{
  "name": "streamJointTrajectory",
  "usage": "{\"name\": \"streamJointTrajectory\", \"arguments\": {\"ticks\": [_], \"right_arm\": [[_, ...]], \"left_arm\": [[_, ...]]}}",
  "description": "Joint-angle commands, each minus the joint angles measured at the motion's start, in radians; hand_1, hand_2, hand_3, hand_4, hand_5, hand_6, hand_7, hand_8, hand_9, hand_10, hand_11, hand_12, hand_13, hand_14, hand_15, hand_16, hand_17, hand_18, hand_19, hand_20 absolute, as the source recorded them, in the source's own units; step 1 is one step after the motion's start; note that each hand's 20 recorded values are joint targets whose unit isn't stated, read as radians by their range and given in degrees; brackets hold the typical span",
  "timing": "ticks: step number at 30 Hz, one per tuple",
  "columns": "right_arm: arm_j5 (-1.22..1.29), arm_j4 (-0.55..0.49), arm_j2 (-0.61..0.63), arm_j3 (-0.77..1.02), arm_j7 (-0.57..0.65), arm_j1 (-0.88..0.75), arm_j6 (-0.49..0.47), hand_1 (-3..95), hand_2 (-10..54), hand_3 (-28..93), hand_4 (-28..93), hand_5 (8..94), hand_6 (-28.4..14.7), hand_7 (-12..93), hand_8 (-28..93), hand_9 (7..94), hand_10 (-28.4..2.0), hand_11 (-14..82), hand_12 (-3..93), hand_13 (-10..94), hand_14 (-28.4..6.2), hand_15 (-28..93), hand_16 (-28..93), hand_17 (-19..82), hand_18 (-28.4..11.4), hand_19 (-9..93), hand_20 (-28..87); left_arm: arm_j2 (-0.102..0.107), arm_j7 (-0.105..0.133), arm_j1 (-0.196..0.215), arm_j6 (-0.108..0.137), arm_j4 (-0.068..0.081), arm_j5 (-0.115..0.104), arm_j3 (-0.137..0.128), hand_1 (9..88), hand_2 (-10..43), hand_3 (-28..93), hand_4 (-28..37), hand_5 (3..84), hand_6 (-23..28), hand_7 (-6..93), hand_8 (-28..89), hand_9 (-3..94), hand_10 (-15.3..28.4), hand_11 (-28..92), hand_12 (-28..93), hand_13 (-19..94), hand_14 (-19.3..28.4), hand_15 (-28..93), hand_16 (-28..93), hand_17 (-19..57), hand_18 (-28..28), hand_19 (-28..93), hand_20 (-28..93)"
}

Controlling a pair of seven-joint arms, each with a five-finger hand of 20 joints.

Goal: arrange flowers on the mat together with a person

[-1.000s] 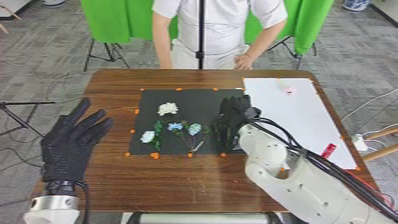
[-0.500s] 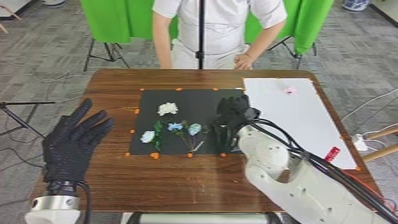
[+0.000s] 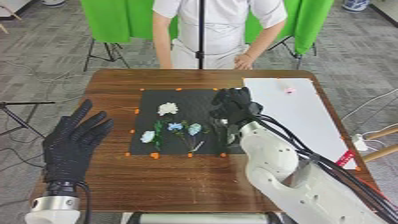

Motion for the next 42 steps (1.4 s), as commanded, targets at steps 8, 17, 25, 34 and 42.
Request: {"name": "streamJointTrajectory", "arguments": {"ticks": [8, 17, 25, 34, 42], "right_arm": [[-0.009, 0.136, -0.027, -0.106, 0.037, 0.118, 0.04, 48.6, -2.0, 83, -28, 70.0, 5.3, 13, -11, 83.0, -7.9, 12.5, 20.5, 71, -7.0, 32, 25, 17, -14.6, 62, 12], [-0.028, 0.146, -0.017, -0.117, 0.062, 0.123, 0.064, 55.4, -9.3, 76, -28, 75.5, 5.2, 13, -6, 91.7, -6.0, 7.3, 30.8, 76, -3.8, 29, 33, 19, -13.9, 66, 10], [0.014, 0.056, -0.002, -0.049, 0.021, 0.072, 0.087, 39.2, -9.5, 81, -28, 65.8, 2.6, 14, -14, 75.6, -10.6, 21.9, 15.2, 68, -8.3, 39, 16, 16, -15.2, 64, 9], [0.64, -0.192, -0.066, 0.277, -0.046, -0.229, 0.207, 28.2, -4.7, 80, -28, 61.2, -0.1, 13, -14, 67.8, -14.8, 17.1, 12.8, 62, -12.9, 38, 14, 13, -17.3, 60, 9], [1.391, -0.238, -0.226, 0.562, -0.223, -0.476, 0.072, 20.8, 5.1, 80, -28, 52.0, -2.4, 12, -13, 56.2, -17.8, 13.4, 11.9, 51, -19.1, 35, 13, 8, -19.1, 53, 10]], "left_arm": [[0.002, -0.002, 0.005, 0.012, 0.005, -0.008, 0.012, 20.6, 9.7, 76, -28.3, 34.9, 10.3, 6.6, -8, 36.7, 21.8, 23, 10, 30, 28.4, 50, -10, -3.4, 26.7, 65, 14], [0.007, 0.004, 0.001, 0.017, 0.005, -0.009, 0.019, 20.6, 9.7, 76, -28.3, 34.9, 10.3, 6.6, -8, 36.6, 21.8, 23, 10, 30, 28.4, 50, -11, -3.4, 26.7, 65, 14], [0.01, 0.006, 0.01, 0.019, 0.003, -0.01, 0.022, 20.6, 9.7, 76, -28.3, 34.9, 10.4, 6.5, -7, 36.7, 21.9, 23, 10, 30, 28.4, 50, -11, -3.4, 26.7, 65, 14], [-0.004, -0.008, 0.016, 0.001, 0.007, 0.022, 0.007, 20.5, 9.8, 75, -28.3, 34.9, 10.2, 6.4, -8, 36.5, 21.8, 23, 10, 30, 28.4, 50, -11, -3.5, 26.7, 65, 13], [-0.071, -0.061, 0.008, -0.069, 0.008, 0.077, -0.046, 19.2, 9.9, 75, -28.3, 34.8, 9.9, 6.4, -8, 36.1, 21.4, 21, 10, 29, 28.4, 49, -10, -4.3, 26.8, 62, 12]]}}
